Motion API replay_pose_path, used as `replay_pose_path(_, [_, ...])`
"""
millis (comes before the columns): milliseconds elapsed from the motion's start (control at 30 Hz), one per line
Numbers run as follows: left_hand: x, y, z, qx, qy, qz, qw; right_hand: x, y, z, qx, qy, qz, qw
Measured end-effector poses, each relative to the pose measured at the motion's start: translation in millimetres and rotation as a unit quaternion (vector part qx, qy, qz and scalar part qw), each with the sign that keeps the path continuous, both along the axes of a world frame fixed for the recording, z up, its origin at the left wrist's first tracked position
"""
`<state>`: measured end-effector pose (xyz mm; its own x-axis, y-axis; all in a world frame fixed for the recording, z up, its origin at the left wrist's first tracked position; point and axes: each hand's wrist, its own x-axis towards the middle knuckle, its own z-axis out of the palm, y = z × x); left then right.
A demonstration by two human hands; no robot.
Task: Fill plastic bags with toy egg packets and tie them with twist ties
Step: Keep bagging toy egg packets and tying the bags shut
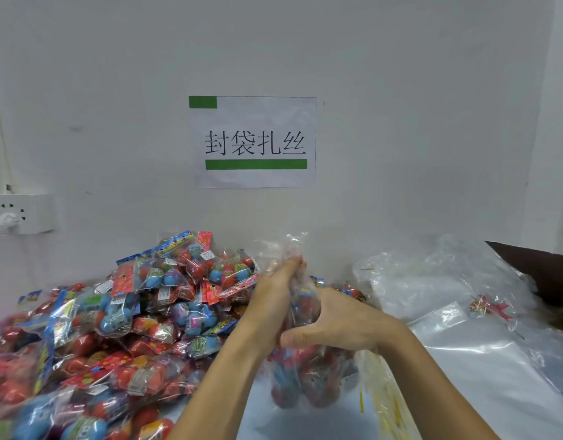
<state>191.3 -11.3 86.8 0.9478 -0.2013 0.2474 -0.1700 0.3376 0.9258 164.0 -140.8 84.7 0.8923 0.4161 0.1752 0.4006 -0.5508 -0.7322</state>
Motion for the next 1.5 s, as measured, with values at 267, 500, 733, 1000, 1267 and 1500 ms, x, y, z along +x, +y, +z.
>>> replay_pose_path(267, [5.1,-1.5,-5.9,0.066,-0.015,0.006,0.998,2.8,-0.4,-0.7,-0.012,-0.014,0.002,1.000])
replay_pose_path(500, [10.5,4.9,-5.1,0.092,-0.071,0.016,0.993,7.0,-0.7,-5.1,0.007,-0.029,-0.045,0.999])
replay_pose_path(733, [8.8,9.1,-2.9,0.065,-0.061,0.035,0.995,8.6,2.3,-6.4,0.062,-0.075,-0.068,0.993])
replay_pose_path(1000, [19.3,1.3,-13.0,0.095,-0.016,-0.005,0.995,6.6,8.4,3.4,0.111,-0.057,-0.078,0.989])
replay_pose_path(1267, [23.0,17.1,-7.6,0.265,-0.078,0.022,0.961,11.4,28.6,-11.9,0.088,-0.047,-0.120,0.988])
replay_pose_path(1500, [20.7,19.9,-4.1,0.330,-0.212,0.048,0.919,15.6,32.0,-22.2,0.068,0.001,-0.133,0.989])
